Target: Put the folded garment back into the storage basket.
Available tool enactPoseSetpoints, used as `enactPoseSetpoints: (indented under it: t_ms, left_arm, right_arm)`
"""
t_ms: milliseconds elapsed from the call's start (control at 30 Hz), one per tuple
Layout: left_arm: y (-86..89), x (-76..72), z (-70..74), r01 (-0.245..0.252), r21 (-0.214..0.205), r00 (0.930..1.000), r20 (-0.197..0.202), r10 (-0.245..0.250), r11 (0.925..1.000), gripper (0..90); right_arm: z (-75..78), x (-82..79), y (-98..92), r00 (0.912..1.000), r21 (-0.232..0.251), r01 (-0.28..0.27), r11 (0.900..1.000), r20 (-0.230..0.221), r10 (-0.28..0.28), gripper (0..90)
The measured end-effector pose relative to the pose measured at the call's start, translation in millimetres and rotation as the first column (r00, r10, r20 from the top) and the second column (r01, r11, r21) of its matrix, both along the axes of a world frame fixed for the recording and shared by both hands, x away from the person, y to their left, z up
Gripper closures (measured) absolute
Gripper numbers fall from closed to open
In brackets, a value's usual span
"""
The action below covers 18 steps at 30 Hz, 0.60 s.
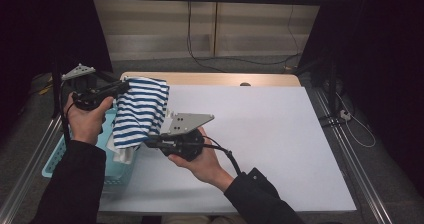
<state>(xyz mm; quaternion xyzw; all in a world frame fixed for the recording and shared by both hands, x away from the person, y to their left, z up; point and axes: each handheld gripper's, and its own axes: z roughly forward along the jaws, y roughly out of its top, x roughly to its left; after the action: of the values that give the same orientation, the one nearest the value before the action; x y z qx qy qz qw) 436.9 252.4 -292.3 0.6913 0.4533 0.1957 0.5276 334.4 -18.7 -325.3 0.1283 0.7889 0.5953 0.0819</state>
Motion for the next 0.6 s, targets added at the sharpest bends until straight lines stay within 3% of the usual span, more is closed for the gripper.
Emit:
enactPoseSetpoints:
  t_ms: [33, 67, 167, 200, 233, 400, 567, 600]
  left_arm:
    - [2.3, -1.3, -0.2, -0.001, 0.001, 0.9998, -0.020, 0.001, 1.0000, 80.6]
    - [5.8, -0.4, -1.4, -0.010, 0.000, 0.9999, -0.005, 0.010, 0.9999, 80.6]
    - [9.9, -1.2, -2.5, -0.017, -0.009, 0.9997, -0.017, 0.017, 0.9998, 80.6]
    - [14.5, -0.1, -3.1, -0.019, 0.009, 0.9998, -0.004, 0.019, 0.9998, 80.6]
    - [15.0, -0.7, -3.4, -0.025, -0.003, 0.9996, -0.016, 0.025, 0.9997, 80.6]
    - [21.7, 1.1, -4.3, -0.040, 0.011, 0.9992, 0.000, 0.040, 0.9992, 80.6]
    - [28.0, 1.0, -5.5, -0.048, 0.012, 0.9987, -0.014, 0.048, 0.9988, 80.6]
    - [30.2, 1.9, -5.6, -0.051, 0.032, 0.9987, -0.006, 0.051, 0.9982, 80.6]
  right_arm:
    - [-0.2, 0.5, 1.8, 1.0000, 0.001, -0.001, 1.0000, 0.000, 0.001, 86.5]
    - [-0.8, 1.5, 5.3, 1.0000, 0.003, -0.002, 1.0000, -0.004, 0.002, 86.5]
    - [-1.7, 2.5, 9.1, 1.0000, 0.001, -0.004, 1.0000, -0.007, 0.004, 86.5]
    - [-2.5, 4.0, 13.0, 0.9999, 0.001, -0.008, 1.0000, -0.008, 0.008, 86.5]
    - [-2.5, 4.5, 14.3, 1.0000, 0.000, -0.007, 1.0000, -0.006, 0.007, 86.5]
    - [-3.9, 7.8, 22.6, 1.0000, -0.007, -0.006, 1.0000, -0.007, 0.006, 86.5]
    - [-6.4, 9.9, 27.3, 0.9999, -0.007, -0.006, 1.0000, -0.011, 0.006, 86.5]
    - [-6.9, 10.6, 29.7, 0.9999, -0.005, -0.006, 1.0000, -0.014, 0.006, 86.5]
